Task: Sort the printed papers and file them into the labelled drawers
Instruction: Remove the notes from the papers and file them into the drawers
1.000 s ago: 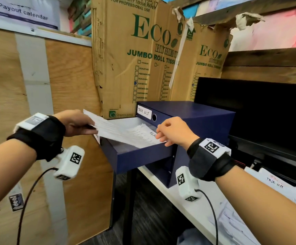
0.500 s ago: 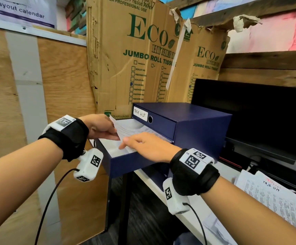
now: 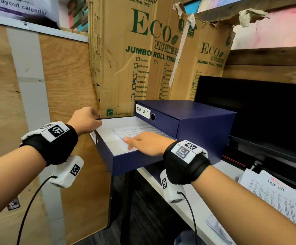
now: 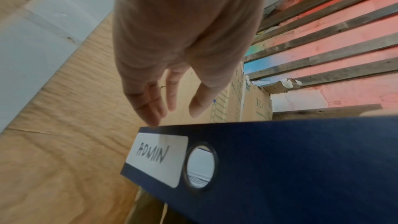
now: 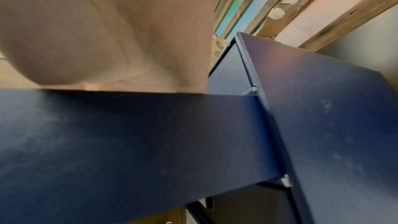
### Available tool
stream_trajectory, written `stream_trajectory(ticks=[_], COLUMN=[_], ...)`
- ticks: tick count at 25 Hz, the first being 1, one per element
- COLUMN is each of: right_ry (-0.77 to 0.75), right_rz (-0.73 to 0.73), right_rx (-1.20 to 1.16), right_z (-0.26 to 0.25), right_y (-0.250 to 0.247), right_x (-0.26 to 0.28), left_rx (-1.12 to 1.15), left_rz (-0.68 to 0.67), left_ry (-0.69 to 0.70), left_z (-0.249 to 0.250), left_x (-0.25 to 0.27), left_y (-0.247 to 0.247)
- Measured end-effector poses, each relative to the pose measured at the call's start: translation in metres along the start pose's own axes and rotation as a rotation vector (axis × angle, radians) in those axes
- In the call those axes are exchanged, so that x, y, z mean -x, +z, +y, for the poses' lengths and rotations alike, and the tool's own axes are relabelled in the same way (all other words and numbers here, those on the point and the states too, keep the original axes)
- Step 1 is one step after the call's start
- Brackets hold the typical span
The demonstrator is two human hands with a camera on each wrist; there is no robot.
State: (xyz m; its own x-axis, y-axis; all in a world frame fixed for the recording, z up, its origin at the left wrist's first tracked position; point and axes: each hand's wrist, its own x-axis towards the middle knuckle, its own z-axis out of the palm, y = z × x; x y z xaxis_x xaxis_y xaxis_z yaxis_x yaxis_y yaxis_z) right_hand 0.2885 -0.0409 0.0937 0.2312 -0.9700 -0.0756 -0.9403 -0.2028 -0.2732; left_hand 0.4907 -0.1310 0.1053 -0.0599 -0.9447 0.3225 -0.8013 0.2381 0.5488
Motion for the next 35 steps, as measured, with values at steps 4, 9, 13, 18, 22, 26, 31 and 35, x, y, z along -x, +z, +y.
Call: stream_trajectory(ticks=[4, 9, 13, 18, 22, 26, 31, 35], right_ry=[-0.018, -0.25, 0.083, 0.117, 0.109, 0.111, 0.121, 0.046], right_rz=[0.064, 0.858, 0.923, 0.889, 0.934, 0.944, 0.873, 0.818], right_rx=[-0.032, 0.161, 0.162, 0.103, 0.092, 0.121, 0.114, 0.069], right_z=[0.012, 0.033, 0.067, 0.098, 0.097, 0.099, 0.098, 0.114], right_y=[-0.001, -0.021, -0.045, -0.027, -0.027, -0.024, -0.023, -0.017], right_x=[0.007, 0.018, 0.033, 0.028, 0.025, 0.024, 0.026, 0.049], left_rx=[0.326, 0.71, 1.0, 1.011, 0.967, 1.008, 0.823, 0.628], left_rz=[-0.241, -0.133, -0.123, -0.181, -0.312, -0.299, 0.03, 0.405], left_ry=[-0.162, -0.275, -0.346, -0.234, -0.016, -0.046, 0.153, 0.661], left_z=[-0.021, -0.027, -0.019, 0.016, 0.064, 0.083, 0.083, 0.142], left_x=[0.01, 0.012, 0.005, 0.004, 0.005, 0.0, 0.013, 0.069], left_y=[0.001, 0.017, 0.044, 0.092, 0.14, 0.169, 0.15, 0.127])
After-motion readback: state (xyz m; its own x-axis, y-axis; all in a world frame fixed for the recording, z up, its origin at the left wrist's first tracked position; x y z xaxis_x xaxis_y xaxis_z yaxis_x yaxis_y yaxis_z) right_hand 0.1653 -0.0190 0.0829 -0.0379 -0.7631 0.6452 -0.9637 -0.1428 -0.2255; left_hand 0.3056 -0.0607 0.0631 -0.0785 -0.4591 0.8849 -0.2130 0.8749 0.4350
